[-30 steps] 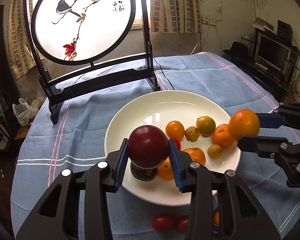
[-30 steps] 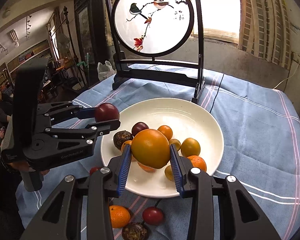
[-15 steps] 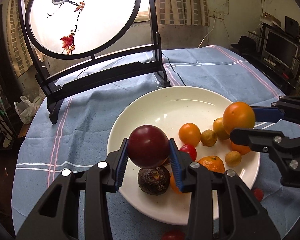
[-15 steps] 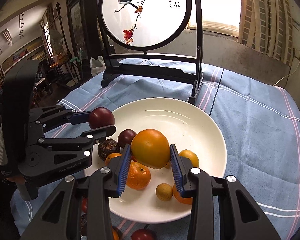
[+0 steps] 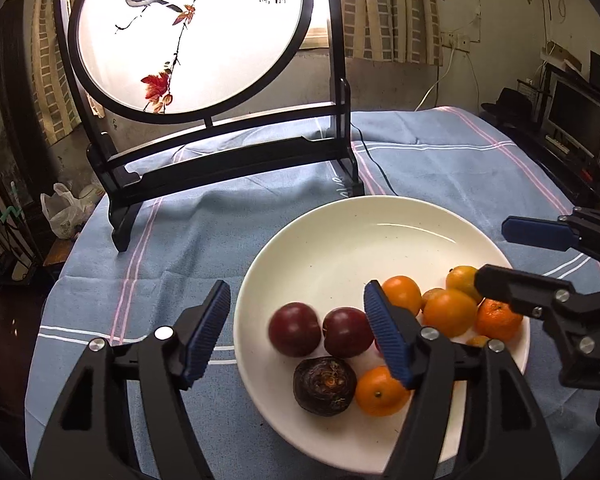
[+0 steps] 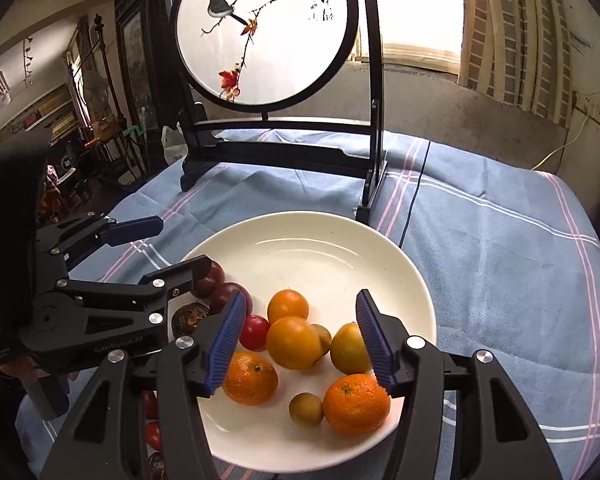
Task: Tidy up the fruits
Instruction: 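Carry both fruits over the plate and open both grippers to release them, then move both open grippers back to the fruit pile, then grasp the brown passion fruit with the right gripper while the left gripper grasps a mandarin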
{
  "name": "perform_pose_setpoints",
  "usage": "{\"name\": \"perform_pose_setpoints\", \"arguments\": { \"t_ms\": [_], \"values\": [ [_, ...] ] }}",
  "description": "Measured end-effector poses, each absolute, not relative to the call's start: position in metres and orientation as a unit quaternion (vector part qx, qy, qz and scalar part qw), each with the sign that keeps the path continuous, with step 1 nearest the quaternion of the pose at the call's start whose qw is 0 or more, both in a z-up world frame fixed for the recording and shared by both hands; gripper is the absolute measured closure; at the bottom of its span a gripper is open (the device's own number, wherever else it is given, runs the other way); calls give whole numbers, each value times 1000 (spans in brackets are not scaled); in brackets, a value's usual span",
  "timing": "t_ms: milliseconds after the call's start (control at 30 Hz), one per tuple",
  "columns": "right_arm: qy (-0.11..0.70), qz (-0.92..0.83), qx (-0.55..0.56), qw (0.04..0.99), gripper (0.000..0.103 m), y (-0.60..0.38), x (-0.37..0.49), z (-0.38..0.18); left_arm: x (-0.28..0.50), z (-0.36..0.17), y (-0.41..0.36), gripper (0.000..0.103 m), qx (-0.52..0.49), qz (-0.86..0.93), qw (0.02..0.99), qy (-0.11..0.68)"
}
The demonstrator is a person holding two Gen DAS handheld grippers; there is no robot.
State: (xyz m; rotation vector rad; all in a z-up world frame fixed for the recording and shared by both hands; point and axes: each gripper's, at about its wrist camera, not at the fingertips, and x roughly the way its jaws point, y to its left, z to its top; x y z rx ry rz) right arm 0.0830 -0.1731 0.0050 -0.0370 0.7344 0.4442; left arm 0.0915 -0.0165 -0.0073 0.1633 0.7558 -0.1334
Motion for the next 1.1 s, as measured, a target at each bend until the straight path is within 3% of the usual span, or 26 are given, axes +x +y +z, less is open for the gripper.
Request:
{"name": "perform_pose_setpoints", "arguments": {
  "t_ms": [267,500,733,800,867,1100],
  "values": [
    [334,254,-41,907,38,-196,4,20,24,4,-2,33,90,-99,929,344],
    [385,269,-106,876,38,-194,-67,-32,-49,-15,3,32,106,-147,917,356],
    [426,264,-136,855,38,-180,-71,-73,-91,-46,0,32,125,-179,895,389],
    [430,260,-149,852,45,-176,-69,-81,-99,-55,-8,32,135,-193,887,398],
    [432,268,-144,849,62,-175,-68,-83,-100,-61,-18,32,145,-205,881,402],
    [427,272,-132,852,62,-185,-78,-75,-88,-74,-45,32,145,-241,869,408]
  ]
}}
